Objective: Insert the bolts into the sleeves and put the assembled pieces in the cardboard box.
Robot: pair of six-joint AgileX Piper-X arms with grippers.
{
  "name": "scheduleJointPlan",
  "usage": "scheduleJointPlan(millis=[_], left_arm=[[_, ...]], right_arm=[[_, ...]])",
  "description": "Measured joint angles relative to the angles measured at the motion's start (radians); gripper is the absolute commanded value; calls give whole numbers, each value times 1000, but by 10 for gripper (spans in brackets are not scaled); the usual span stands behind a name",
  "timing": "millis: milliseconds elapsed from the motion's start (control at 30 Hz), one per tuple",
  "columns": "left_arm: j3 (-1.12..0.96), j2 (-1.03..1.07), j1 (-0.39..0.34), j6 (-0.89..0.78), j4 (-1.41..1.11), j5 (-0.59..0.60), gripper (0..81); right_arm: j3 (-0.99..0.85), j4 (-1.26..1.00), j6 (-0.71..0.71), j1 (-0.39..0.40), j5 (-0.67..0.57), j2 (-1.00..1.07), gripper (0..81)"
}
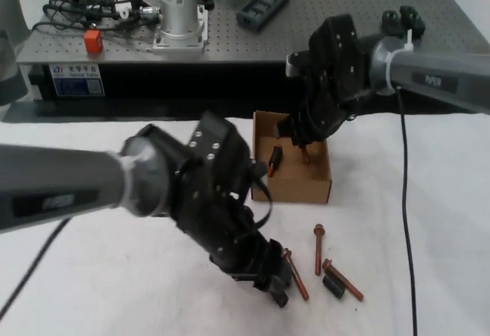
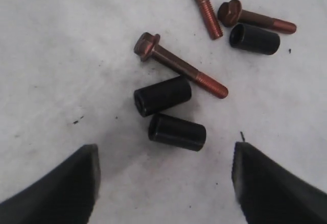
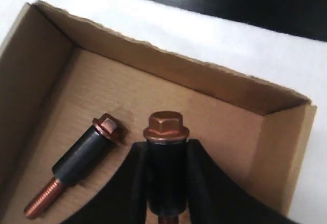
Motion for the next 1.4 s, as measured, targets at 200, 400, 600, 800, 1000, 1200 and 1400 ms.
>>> scheduleJointPlan(millis=[200, 400, 600, 800, 1000, 1200, 1400], left_arm=[[-52, 37, -14, -11, 56, -37, 525], [-54, 37, -14, -21, 85, -45, 525], [-55, 37, -14, -33, 102, -48, 525], [-57, 37, -14, -46, 130, -48, 525], [-57, 37, -14, -46, 173, -81, 525], [-57, 37, -12, -46, 177, -89, 525], [-57, 37, -12, -46, 183, -97, 525]], right_arm=[[-39, 53, -15, -2, -27, -26, 370], [24, 229, -5, -18, -64, -196, 295], [288, 271, 63, 9, -62, -396, 295], [468, 259, 159, 58, -46, -396, 295], [514, 154, 230, 76, -44, -347, 295], [514, 117, 247, 76, -44, -296, 295], [514, 117, 249, 76, -42, -287, 286]])
